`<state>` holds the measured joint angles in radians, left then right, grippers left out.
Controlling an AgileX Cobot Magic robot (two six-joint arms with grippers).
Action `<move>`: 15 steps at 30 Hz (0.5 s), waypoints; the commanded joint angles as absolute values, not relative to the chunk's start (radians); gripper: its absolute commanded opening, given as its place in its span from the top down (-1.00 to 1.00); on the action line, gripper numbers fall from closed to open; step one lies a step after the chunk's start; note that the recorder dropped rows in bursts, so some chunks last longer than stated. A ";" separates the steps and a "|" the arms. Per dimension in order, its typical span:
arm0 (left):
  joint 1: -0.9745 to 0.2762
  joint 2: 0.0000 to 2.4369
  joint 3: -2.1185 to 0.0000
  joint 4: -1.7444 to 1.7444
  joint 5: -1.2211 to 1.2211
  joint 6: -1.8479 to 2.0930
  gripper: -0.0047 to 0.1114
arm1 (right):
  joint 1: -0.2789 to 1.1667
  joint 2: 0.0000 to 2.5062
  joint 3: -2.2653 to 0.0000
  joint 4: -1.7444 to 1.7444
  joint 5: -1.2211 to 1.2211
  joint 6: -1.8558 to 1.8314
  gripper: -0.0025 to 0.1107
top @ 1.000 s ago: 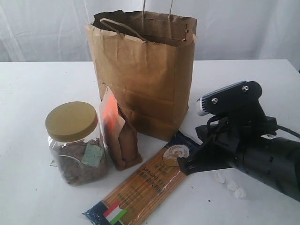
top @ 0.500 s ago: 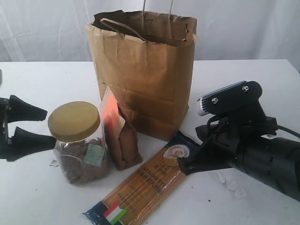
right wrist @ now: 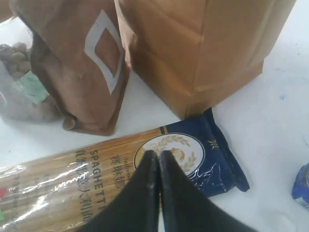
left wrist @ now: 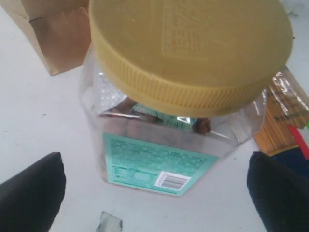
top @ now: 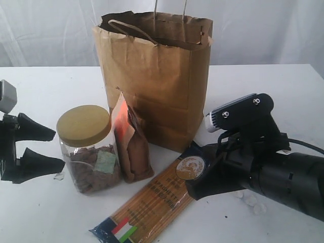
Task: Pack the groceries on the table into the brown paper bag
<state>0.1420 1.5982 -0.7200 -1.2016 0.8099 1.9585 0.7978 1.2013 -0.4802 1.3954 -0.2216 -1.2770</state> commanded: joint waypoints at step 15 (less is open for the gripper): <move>0.080 1.804 -0.818 -1.254 0.932 2.116 -0.88 | 0.799 1.194 -0.476 1.395 -0.217 -1.286 0.96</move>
<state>0.1045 1.7830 -0.8109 -1.2297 0.9128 1.9585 0.7978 1.2013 -0.4802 1.3954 -0.2216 -1.2770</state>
